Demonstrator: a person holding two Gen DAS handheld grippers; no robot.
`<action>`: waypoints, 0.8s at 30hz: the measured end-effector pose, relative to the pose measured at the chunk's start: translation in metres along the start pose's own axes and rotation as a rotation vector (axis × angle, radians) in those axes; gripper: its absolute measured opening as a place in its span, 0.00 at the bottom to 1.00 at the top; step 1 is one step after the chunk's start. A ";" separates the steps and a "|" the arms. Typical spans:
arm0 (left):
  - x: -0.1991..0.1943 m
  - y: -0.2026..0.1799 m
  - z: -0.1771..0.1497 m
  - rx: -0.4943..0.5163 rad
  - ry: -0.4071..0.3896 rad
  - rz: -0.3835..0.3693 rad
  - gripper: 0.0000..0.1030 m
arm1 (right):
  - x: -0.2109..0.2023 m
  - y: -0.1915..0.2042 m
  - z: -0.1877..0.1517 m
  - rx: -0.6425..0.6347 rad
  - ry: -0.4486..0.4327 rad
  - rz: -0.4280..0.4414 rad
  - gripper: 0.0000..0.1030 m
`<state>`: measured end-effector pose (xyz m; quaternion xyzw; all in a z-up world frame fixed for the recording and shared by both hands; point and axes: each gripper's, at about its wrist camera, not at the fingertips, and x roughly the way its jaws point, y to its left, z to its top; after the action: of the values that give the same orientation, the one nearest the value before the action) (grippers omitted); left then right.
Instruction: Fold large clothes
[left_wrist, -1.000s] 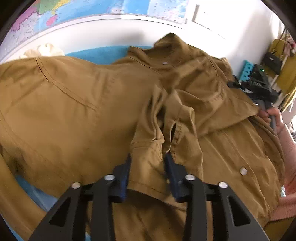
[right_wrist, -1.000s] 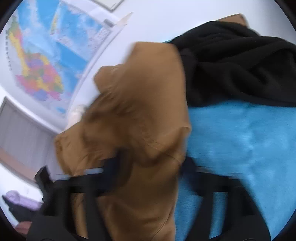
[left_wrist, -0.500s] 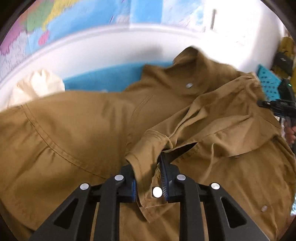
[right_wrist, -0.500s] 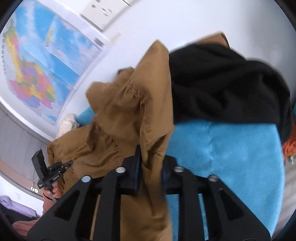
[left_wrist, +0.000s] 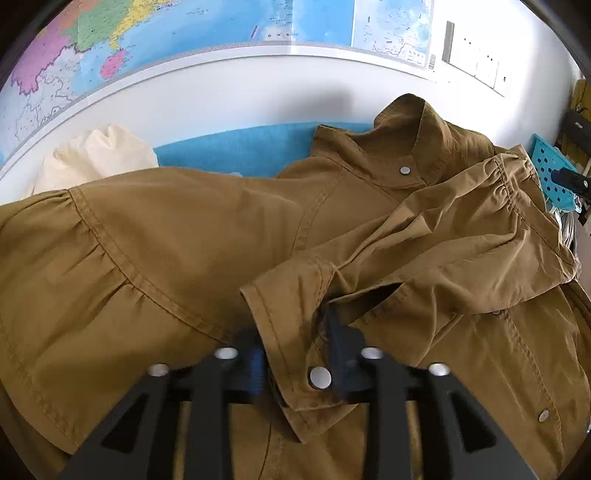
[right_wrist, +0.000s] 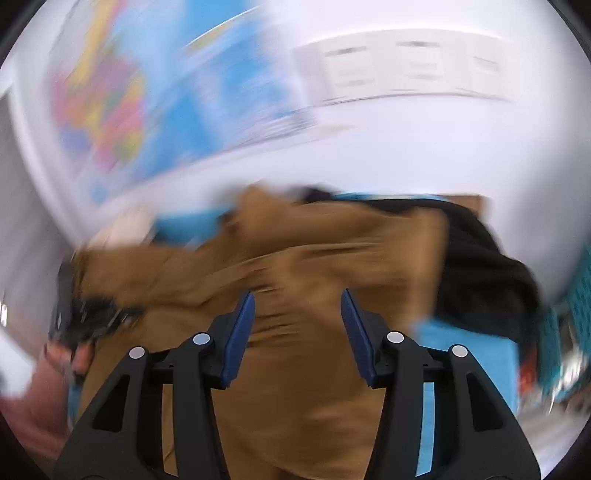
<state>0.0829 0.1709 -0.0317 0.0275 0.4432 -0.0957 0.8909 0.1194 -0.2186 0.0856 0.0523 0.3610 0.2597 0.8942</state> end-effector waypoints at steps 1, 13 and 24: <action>-0.004 0.001 0.000 -0.014 -0.014 0.003 0.46 | 0.015 0.021 0.003 -0.052 0.036 0.022 0.47; -0.123 0.043 -0.046 0.008 -0.226 0.248 0.75 | 0.155 0.153 -0.023 -0.310 0.339 0.201 0.43; -0.143 0.119 -0.098 -0.155 -0.157 0.367 0.77 | 0.157 0.187 -0.031 -0.316 0.331 0.215 0.49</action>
<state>-0.0547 0.3216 0.0186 0.0316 0.3662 0.1009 0.9245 0.1135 0.0178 0.0180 -0.0932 0.4496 0.4117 0.7872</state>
